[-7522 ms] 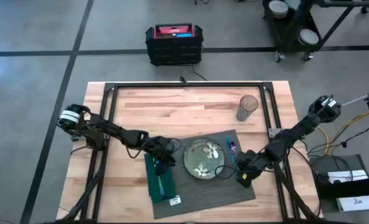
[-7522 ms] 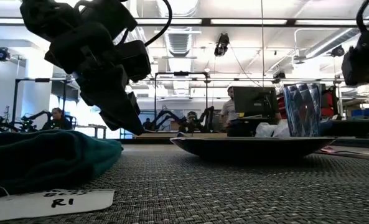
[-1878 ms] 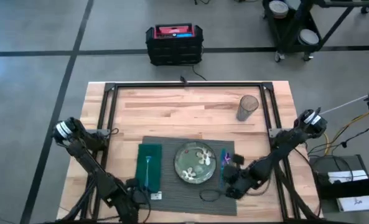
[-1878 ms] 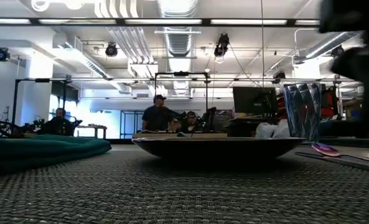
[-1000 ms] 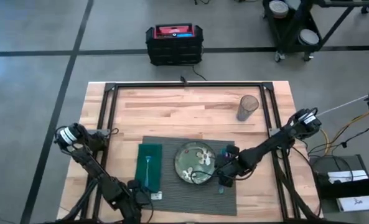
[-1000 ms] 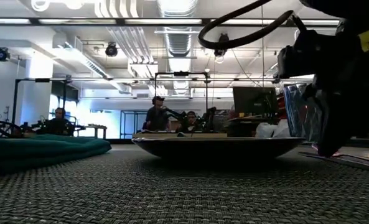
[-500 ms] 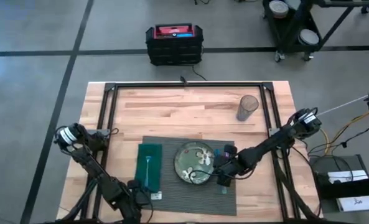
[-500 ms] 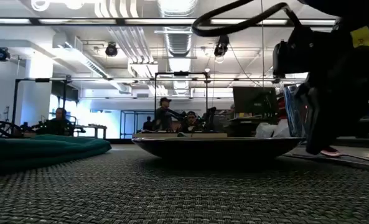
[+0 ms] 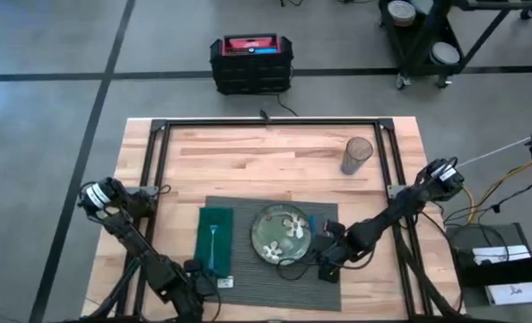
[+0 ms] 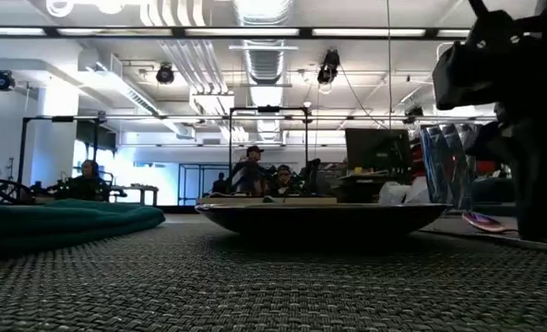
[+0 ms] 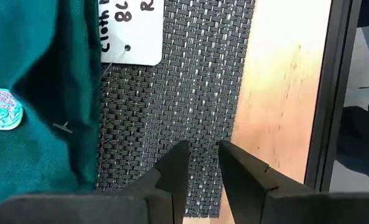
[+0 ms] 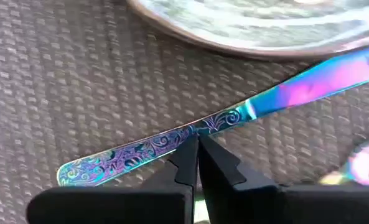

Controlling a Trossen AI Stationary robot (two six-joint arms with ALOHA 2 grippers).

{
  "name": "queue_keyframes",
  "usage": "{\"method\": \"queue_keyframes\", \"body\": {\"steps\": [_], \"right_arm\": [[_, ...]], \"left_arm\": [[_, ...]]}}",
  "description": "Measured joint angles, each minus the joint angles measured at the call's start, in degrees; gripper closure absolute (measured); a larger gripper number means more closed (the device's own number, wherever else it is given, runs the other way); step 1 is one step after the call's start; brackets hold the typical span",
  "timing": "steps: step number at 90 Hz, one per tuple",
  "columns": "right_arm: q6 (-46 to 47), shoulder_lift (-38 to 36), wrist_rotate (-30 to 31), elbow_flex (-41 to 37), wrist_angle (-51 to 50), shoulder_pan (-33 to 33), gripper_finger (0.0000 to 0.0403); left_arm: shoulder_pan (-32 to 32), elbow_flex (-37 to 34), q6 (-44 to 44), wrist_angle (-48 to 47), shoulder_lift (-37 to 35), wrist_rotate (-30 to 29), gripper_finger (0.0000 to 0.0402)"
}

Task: Set table place
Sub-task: Adjust the iridescent blue knife

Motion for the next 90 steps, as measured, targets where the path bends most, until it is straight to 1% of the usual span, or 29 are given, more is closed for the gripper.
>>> {"method": "queue_keyframes", "body": {"steps": [17,28,36,46,53,60,72,90], "right_arm": [[0.0,0.0,0.4,0.0,0.4,-0.1,0.0403],[2.6,0.0,2.0,0.0,0.4,-0.1,0.0403],[3.2,-0.2,1.9,0.0,0.0,-0.1,0.0403],[1.8,-1.7,2.2,-0.1,0.1,0.3,0.0403],[0.0,-1.8,3.6,0.0,0.0,0.3,0.0403],[-1.5,-1.1,5.5,0.0,0.1,-0.4,0.0403],[-3.3,0.8,6.0,-0.1,0.9,-1.9,0.0403],[-3.9,1.3,7.0,-0.1,1.4,-2.8,0.0403]], "left_arm": [[0.0,0.0,-0.3,0.0,0.0,0.0,0.0326],[0.0,0.0,-0.4,0.0,0.0,0.0,0.0326],[0.0,0.0,-0.4,0.0,0.0,0.0,0.0326],[0.0,0.0,-0.3,0.0,0.0,0.0,0.0326],[0.0,0.0,-0.2,0.0,0.0,0.0,0.0326],[0.1,0.0,0.0,0.0,0.0,0.0,0.0326],[0.1,0.0,-0.1,0.0,0.0,0.1,0.0326],[0.1,0.0,-0.4,0.0,-0.1,0.1,0.0326]]}}
